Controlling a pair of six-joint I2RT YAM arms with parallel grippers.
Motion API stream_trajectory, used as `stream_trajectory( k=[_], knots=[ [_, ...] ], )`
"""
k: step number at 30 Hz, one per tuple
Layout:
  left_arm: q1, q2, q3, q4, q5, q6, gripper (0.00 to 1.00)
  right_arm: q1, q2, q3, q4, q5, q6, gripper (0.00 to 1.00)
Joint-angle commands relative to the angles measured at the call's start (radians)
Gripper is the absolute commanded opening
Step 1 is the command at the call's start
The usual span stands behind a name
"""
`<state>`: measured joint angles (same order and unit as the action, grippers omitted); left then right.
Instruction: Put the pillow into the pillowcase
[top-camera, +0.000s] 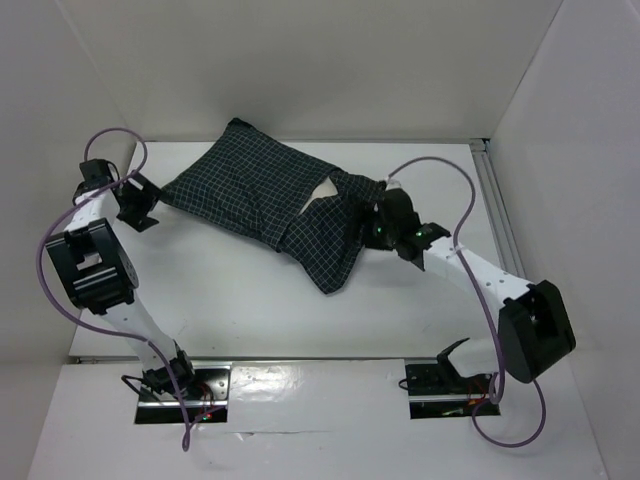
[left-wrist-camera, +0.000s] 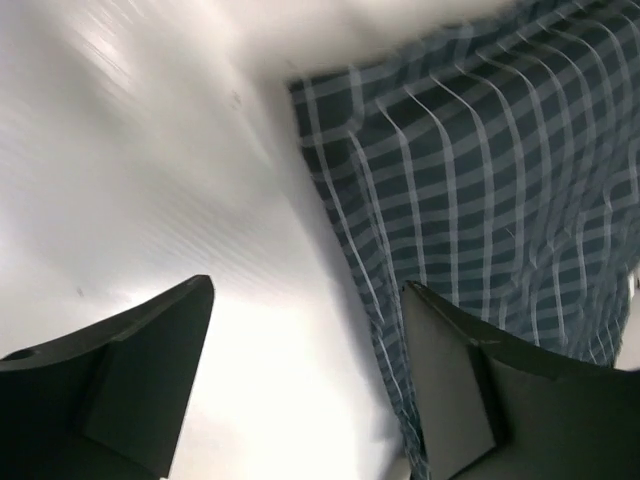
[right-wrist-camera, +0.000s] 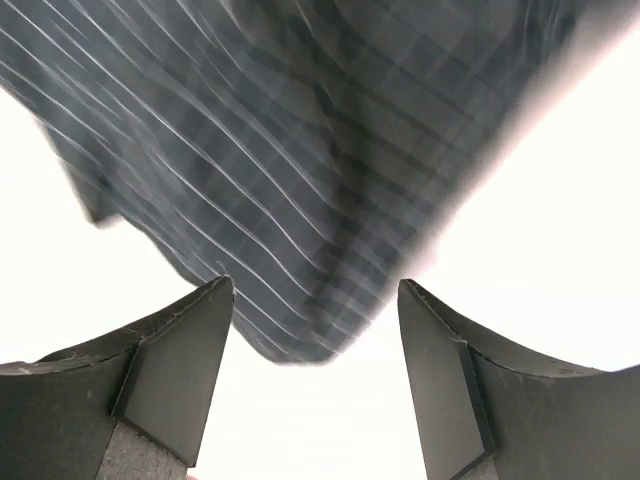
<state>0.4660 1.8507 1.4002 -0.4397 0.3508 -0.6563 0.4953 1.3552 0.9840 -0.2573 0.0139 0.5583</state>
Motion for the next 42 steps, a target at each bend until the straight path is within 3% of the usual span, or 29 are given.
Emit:
stream_trajectory(
  k=[1, 4, 11, 15, 16, 18, 19, 20, 22, 23, 25, 26, 30, 35, 36, 37, 39, 42],
  knots=[
    [0.010, 0.048, -0.012, 0.104, 0.013, -0.029, 0.90, 0.063, -0.022, -0.141, 0.056, -0.048, 0.061, 0.74],
    [0.010, 0.117, 0.029, 0.142, 0.068, -0.040, 0.96, 0.156, -0.008, -0.151, 0.017, 0.064, 0.049, 0.77],
    [0.000, 0.216, 0.077, 0.217, 0.087, -0.049, 0.91, 0.310, 0.160, -0.069, -0.022, 0.188, 0.023, 0.78],
    [0.000, 0.234, 0.069, 0.262, 0.131, -0.049, 0.57, 0.376, 0.266, -0.036, -0.017, 0.236, 0.054, 0.78],
    [0.000, 0.234, 0.069, 0.262, 0.131, -0.049, 0.28, 0.387, 0.275, -0.036, -0.005, 0.251, 0.063, 0.78],
    [0.000, 0.234, 0.079, 0.262, 0.140, -0.049, 0.04, 0.387, 0.288, -0.036, 0.019, 0.305, 0.097, 0.78],
    [0.000, 0.222, 0.079, 0.251, 0.131, -0.049, 0.00, 0.387, 0.298, -0.036, 0.033, 0.328, 0.097, 0.77],
    [0.000, 0.222, 0.079, 0.251, 0.131, -0.049, 0.00, 0.387, 0.298, -0.027, 0.044, 0.363, 0.107, 0.73],
    [0.000, 0.193, 0.079, 0.251, 0.122, -0.049, 0.00, 0.376, 0.309, -0.016, 0.073, 0.373, 0.094, 0.58],
    [0.000, 0.183, 0.069, 0.251, 0.113, -0.049, 0.00, 0.367, 0.309, -0.016, 0.073, 0.373, 0.094, 0.27],
    [0.000, 0.162, 0.046, 0.283, 0.122, -0.062, 0.00, 0.367, 0.318, 0.013, 0.073, 0.400, 0.094, 0.05],
    [0.000, 0.139, 0.019, 0.297, 0.132, -0.075, 0.00, 0.358, 0.318, 0.013, 0.063, 0.400, 0.085, 0.00],
    [0.022, 0.069, -0.064, 0.338, 0.152, -0.107, 0.00, 0.347, 0.237, -0.019, 0.024, 0.461, 0.098, 0.00],
    [0.042, -0.001, -0.125, 0.283, 0.195, -0.130, 0.81, 0.269, 0.056, -0.079, -0.042, 0.474, 0.097, 0.00],
    [0.042, -0.027, -0.200, 0.298, 0.195, -0.147, 0.93, 0.232, 0.041, -0.090, -0.055, 0.474, 0.086, 0.00],
    [0.042, -0.088, -0.248, 0.324, 0.183, -0.157, 1.00, 0.214, 0.019, -0.090, -0.077, 0.474, 0.086, 0.00],
    [0.042, -0.128, -0.352, 0.377, 0.157, -0.166, 1.00, 0.160, 0.010, -0.100, -0.077, 0.460, 0.057, 0.00],
    [0.042, -0.093, -0.368, 0.392, 0.160, -0.166, 1.00, 0.120, -0.001, -0.100, -0.065, 0.407, 0.040, 0.00]
  ],
)
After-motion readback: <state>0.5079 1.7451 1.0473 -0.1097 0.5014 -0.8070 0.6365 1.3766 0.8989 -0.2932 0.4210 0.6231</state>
